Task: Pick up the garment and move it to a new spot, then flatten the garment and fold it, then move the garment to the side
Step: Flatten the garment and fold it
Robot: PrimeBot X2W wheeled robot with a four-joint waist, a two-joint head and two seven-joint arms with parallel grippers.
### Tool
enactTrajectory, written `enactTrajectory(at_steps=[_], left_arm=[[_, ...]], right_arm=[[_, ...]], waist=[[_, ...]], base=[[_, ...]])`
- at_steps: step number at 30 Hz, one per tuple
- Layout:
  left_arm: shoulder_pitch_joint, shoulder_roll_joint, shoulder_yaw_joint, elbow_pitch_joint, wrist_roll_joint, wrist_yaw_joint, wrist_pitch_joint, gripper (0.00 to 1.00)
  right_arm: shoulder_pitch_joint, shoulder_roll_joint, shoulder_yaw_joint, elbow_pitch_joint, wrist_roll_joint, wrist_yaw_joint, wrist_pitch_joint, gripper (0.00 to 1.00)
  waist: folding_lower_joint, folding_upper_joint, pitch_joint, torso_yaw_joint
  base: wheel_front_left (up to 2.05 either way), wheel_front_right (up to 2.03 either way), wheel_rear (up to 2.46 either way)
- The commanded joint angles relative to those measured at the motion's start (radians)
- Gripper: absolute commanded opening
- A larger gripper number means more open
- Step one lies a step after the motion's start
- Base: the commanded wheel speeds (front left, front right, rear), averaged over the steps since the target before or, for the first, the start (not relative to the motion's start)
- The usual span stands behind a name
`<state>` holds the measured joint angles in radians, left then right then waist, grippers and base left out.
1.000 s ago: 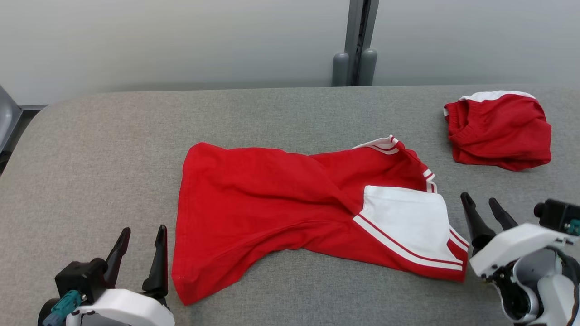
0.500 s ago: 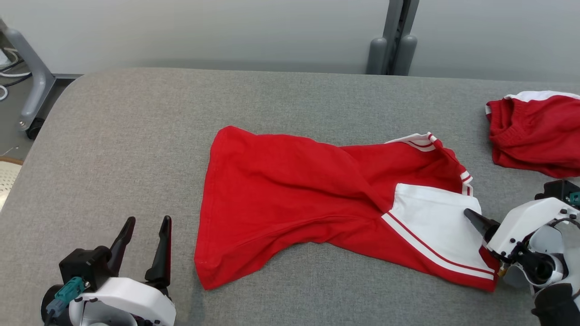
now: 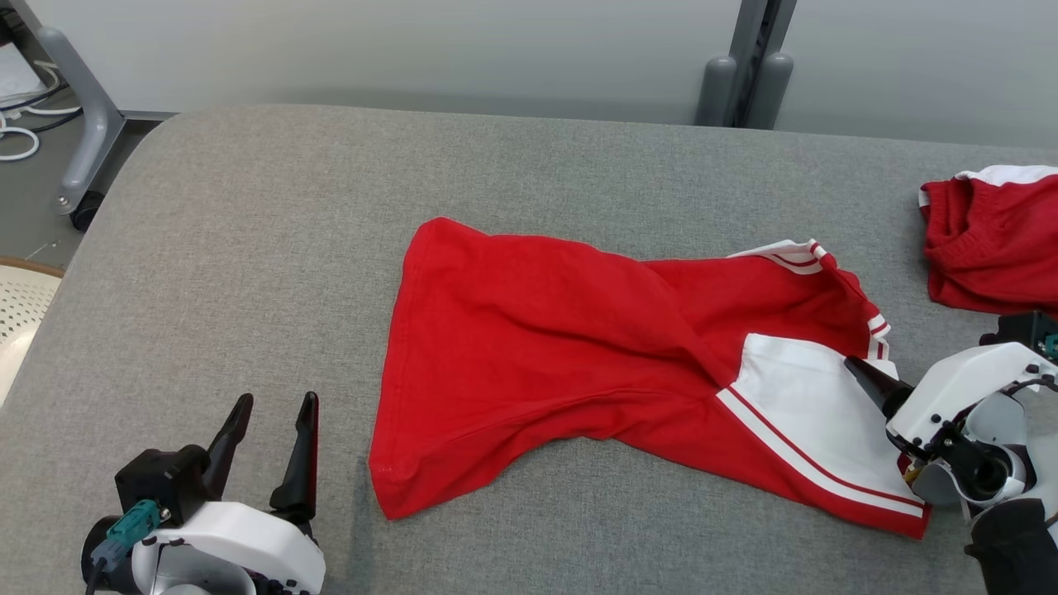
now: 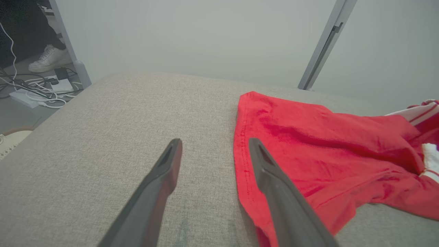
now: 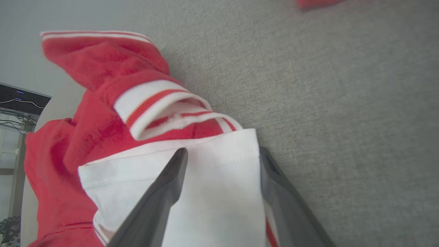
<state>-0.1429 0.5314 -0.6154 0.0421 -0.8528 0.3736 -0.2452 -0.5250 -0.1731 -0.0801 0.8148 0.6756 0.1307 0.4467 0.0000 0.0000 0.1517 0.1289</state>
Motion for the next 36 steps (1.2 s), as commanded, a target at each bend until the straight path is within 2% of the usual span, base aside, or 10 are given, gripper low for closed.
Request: enactTrajectory(at_steps=[1, 9, 11, 13, 16, 18, 19, 20, 22, 36], left_arm=[[-0.011, 0.006, 0.001, 0.003, 0.003, -0.001, 0.002, 1.0], [-0.008, 0.007, -0.004, 0.003, -0.001, -0.001, 0.005, 1.0], [-0.01, 0.006, -0.006, 0.003, 0.0, 0.0, 0.008, 1.0], [-0.01, 0.005, -0.008, 0.005, -0.002, -0.002, 0.01, 1.0], [-0.009, 0.003, -0.012, 0.008, -0.005, -0.003, 0.013, 1.0], [-0.009, 0.003, -0.013, 0.01, -0.007, -0.003, 0.014, 1.0], [-0.009, 0.003, -0.014, 0.011, -0.008, -0.003, 0.015, 1.0], [-0.01, 0.003, -0.015, 0.012, -0.008, -0.004, 0.016, 1.0], [-0.01, 0.003, -0.015, 0.013, -0.009, -0.005, 0.017, 1.0], [-0.002, 0.003, -0.02, 0.023, -0.018, -0.009, 0.016, 1.0]], right_arm=[[-0.004, -0.001, 0.014, -0.006, 0.014, 0.0, -0.013, 1.0], [-0.007, -0.017, 0.049, -0.014, 0.051, 0.0, -0.067, 1.0], [-0.01, -0.021, 0.058, -0.013, 0.053, 0.0, -0.083, 0.8], [-0.012, -0.023, 0.067, -0.009, 0.059, 0.0, -0.092, 0.5], [-0.014, -0.026, 0.077, -0.004, 0.069, 0.0, -0.101, 0.37], [-0.015, -0.026, 0.082, -0.002, 0.077, 0.0, -0.106, 0.2], [-0.014, -0.027, 0.086, -0.001, 0.08, 0.0, -0.108, 0.15], [-0.013, -0.029, 0.09, 0.001, 0.085, 0.0, -0.11, 0.03], [-0.012, -0.03, 0.094, 0.002, 0.088, 0.0, -0.11, 0.0], [0.019, -0.06, 0.143, -0.021, 0.136, 0.0, -0.15, 0.0]], waist=[[0.0, 0.0, 0.0, -0.002], [0.0, 0.0, -0.001, -0.012], [0.0, 0.0, -0.002, -0.013], [0.0, 0.0, -0.003, -0.015], [0.0, 0.0, -0.006, -0.018], [0.0, 0.0, -0.008, -0.019], [0.0, 0.0, -0.009, -0.019], [0.0, 0.0, -0.009, -0.019], [0.0, 0.0, -0.01, -0.019], [0.0, 0.0, -0.025, -0.034]], base=[[0.0, 0.0, 0.0], [0.0, 0.0, 0.0], [0.0, 0.0, 0.0], [0.0, 0.0, 0.0], [0.0, 0.0, 0.0], [0.0, 0.0, 0.0], [0.0, 0.0, 0.0], [0.0, 0.0, 0.0], [0.0, 0.0, 0.0], [0.0, 0.0, 0.0]])
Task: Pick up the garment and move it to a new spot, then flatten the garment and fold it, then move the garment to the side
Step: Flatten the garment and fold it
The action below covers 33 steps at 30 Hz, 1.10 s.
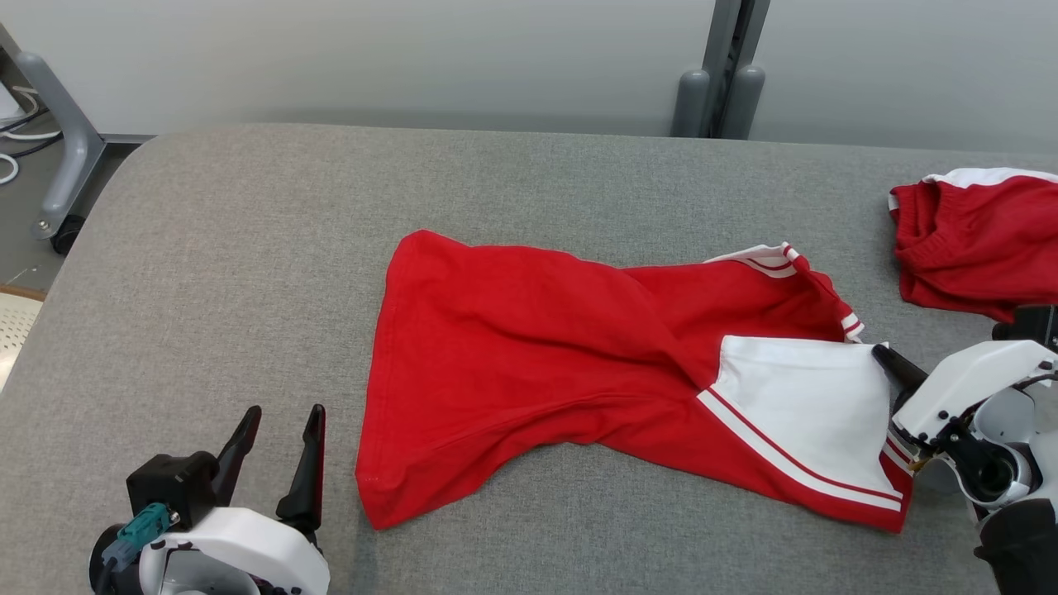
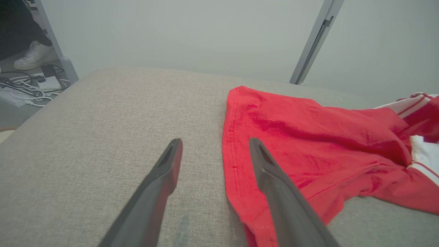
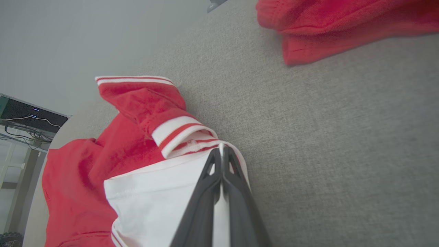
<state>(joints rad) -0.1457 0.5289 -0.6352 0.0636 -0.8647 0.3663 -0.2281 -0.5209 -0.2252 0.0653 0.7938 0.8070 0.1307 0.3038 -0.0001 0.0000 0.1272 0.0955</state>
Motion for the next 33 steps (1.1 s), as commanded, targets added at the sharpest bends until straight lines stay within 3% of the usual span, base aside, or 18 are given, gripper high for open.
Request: enactTrajectory(at_steps=[1, 8, 18, 24, 33], left_arm=[[0.001, 0.005, -0.001, 0.001, -0.006, -0.002, -0.001, 1.0], [0.013, 0.003, -0.006, 0.004, -0.008, 0.001, 0.001, 1.0], [0.032, 0.007, -0.006, 0.003, -0.017, 0.005, 0.001, 1.0], [0.035, 0.013, -0.003, 0.004, -0.021, 0.003, 0.0, 1.0], [0.051, 0.02, 0.0, 0.004, -0.028, 0.005, 0.002, 1.0]], right_arm=[[0.021, -0.012, 0.001, -0.005, 0.008, 0.0, -0.01, 0.0], [0.086, -0.023, 0.031, -0.082, 0.037, 0.0, -0.029, 0.0], [0.259, -0.01, 0.125, -0.343, 0.125, 0.0, 0.02, 0.0], [0.359, -0.054, 0.157, -0.486, 0.164, 0.0, 0.091, 0.0], [0.466, -0.145, 0.144, -0.599, 0.14, 0.0, 0.209, 0.0]], waist=[[0.0001, 0.0, -0.003, -0.001], [0.0001, 0.0, -0.018, -0.012], [0.0001, 0.0, -0.039, -0.053], [0.0001, 0.0, -0.044, -0.072], [0.0001, 0.0, -0.042, -0.089]], base=[[0.0, 0.0, 0.0], [0.0, 0.0, 0.0], [0.0, 0.0, 0.0], [0.0, 0.0, 0.0], [0.0, 0.0, 0.0]])
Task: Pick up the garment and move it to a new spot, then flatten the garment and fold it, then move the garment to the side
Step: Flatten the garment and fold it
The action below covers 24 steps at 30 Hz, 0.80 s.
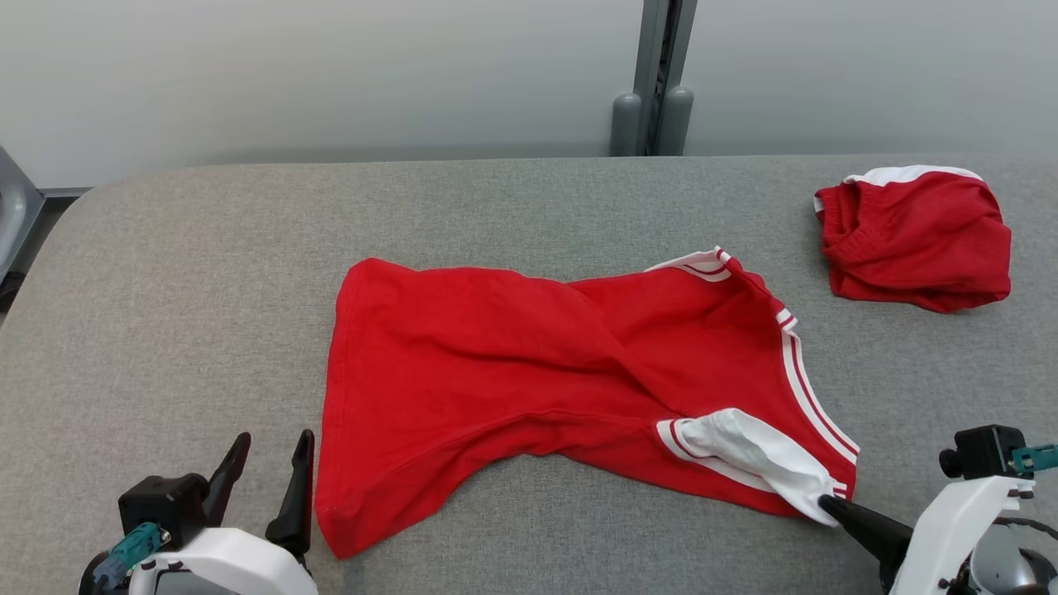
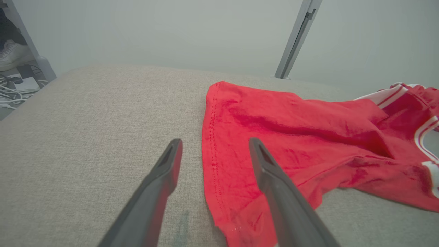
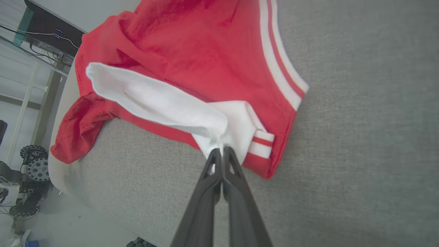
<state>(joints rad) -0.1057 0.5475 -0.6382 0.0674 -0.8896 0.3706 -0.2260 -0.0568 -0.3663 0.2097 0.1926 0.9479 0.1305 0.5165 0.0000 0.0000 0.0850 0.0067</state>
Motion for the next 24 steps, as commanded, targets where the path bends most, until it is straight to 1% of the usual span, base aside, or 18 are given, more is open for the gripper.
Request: enactTrajectory(at_steps=[1, 5, 8, 11, 12, 13, 14, 20, 24], left_arm=[[0.012, 0.003, 0.004, 0.0, -0.004, 0.002, 0.0, 1.0], [0.013, 0.005, 0.002, -0.002, -0.008, 0.005, 0.004, 1.0], [0.013, 0.003, -0.002, -0.001, -0.01, 0.004, 0.008, 1.0], [0.012, 0.001, -0.004, 0.001, -0.012, 0.003, 0.011, 1.0], [0.013, 0.001, -0.005, 0.002, -0.011, 0.003, 0.012, 1.0], [0.013, 0.001, -0.005, 0.002, -0.012, 0.003, 0.013, 1.0], [0.013, 0.0, -0.006, 0.002, -0.012, 0.003, 0.013, 1.0], [0.015, 0.001, -0.009, 0.003, -0.014, 0.005, 0.018, 1.0], [0.018, 0.006, -0.008, 0.0, -0.017, 0.007, 0.02, 1.0]], right_arm=[[0.011, -0.008, -0.001, -0.011, -0.006, 0.001, 0.012, 0.0], [0.044, -0.02, -0.014, -0.056, -0.025, 0.0, 0.083, 0.0], [0.074, -0.018, -0.022, -0.077, -0.031, 0.0, 0.16, 0.0], [0.096, -0.007, -0.048, -0.096, -0.047, 0.0, 0.203, 0.0], [0.104, -0.001, -0.059, -0.101, -0.056, 0.0, 0.212, 0.25], [0.107, 0.004, -0.068, -0.105, -0.065, 0.0, 0.217, 0.92], [0.109, 0.012, -0.077, -0.108, -0.07, 0.0, 0.223, 1.0], [0.136, 0.061, -0.14, -0.152, -0.061, 0.0, 0.283, 1.0], [0.162, 0.073, -0.21, -0.209, -0.041, 0.001, 0.318, 1.0]], waist=[[0.0, 0.0, 0.0, -0.002], [0.0, 0.0, -0.001, -0.006], [0.0, 0.0, -0.004, -0.007], [0.0, 0.0, -0.005, -0.005], [0.0, 0.0, -0.006, -0.004], [0.0, 0.0, -0.006, -0.004], [0.0, 0.0, -0.006, -0.003], [0.0, 0.0, -0.007, 0.0], [0.0, 0.0, -0.009, 0.0]], base=[[0.0, 0.0, 0.0], [0.0, 0.0, 0.0], [0.0, 0.0, 0.0], [0.0, 0.0, 0.0], [0.0, 0.0, 0.0], [0.0, 0.0, 0.0], [0.0, 0.0, 0.0], [0.0, 0.0, 0.0], [0.0, 0.0, 0.0]])
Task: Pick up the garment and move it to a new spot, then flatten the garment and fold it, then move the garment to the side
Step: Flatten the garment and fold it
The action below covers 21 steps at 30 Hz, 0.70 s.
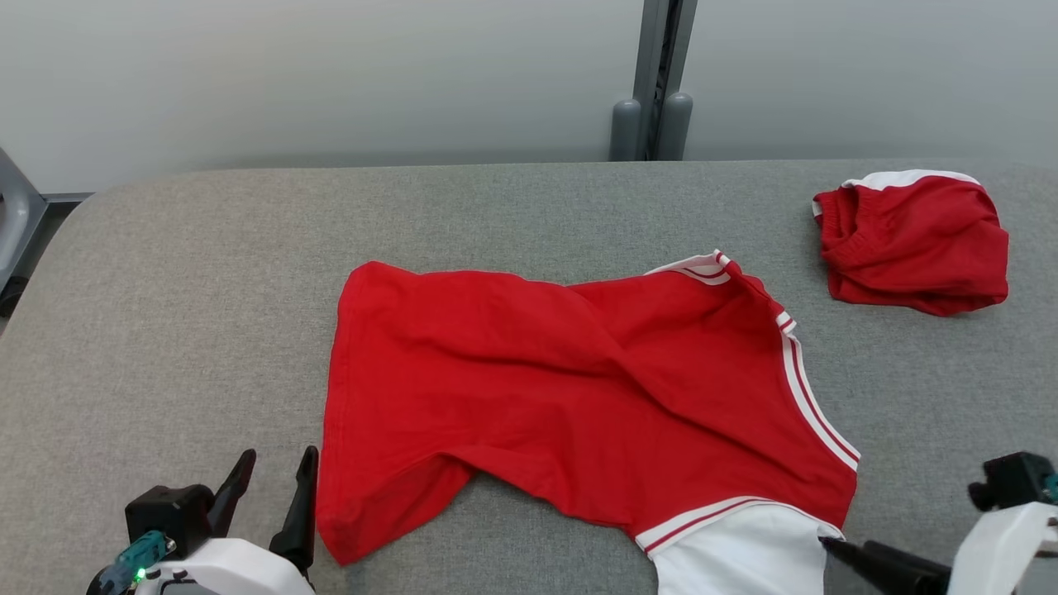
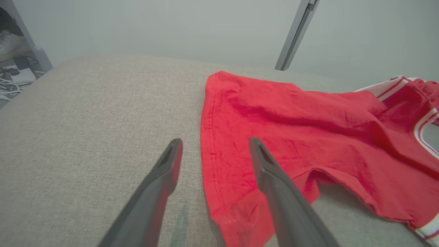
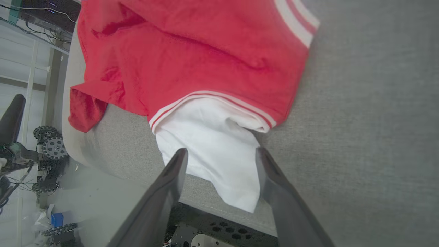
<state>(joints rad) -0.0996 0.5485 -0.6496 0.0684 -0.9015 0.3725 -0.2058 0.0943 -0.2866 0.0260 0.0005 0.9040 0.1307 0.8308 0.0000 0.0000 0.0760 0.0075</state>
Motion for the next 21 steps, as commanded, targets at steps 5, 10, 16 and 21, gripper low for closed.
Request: enactTrajectory(at_steps=[5, 10, 16, 21], left_arm=[[0.008, 0.017, 0.013, -0.013, 0.002, 0.015, -0.006, 1.0], [0.001, 0.026, 0.032, -0.034, 0.014, 0.026, -0.021, 1.0], [-0.004, 0.037, 0.054, -0.059, 0.021, 0.037, -0.031, 1.0], [-0.012, 0.053, 0.082, -0.09, 0.039, 0.048, -0.043, 1.0]], right_arm=[[-0.019, 0.014, -0.13, -0.09, -0.042, 0.0, -0.077, 1.0], [-0.074, 0.069, -0.159, -0.133, -0.107, 0.0, -0.231, 1.0], [-0.136, 0.095, -0.136, -0.13, -0.159, 0.0, -0.404, 1.0], [-0.185, 0.106, -0.114, -0.105, -0.215, 0.0, -0.56, 1.0]], waist=[[0.0, 0.0, 0.001, -0.008], [0.0, 0.0, -0.002, -0.011], [0.0, 0.0, -0.002, -0.009], [0.0, 0.0, -0.009, -0.001]], base=[[0.0, 0.0, 0.0], [0.0, 0.0, 0.0], [0.0, 0.0, 0.0], [0.0, 0.0, 0.0]])
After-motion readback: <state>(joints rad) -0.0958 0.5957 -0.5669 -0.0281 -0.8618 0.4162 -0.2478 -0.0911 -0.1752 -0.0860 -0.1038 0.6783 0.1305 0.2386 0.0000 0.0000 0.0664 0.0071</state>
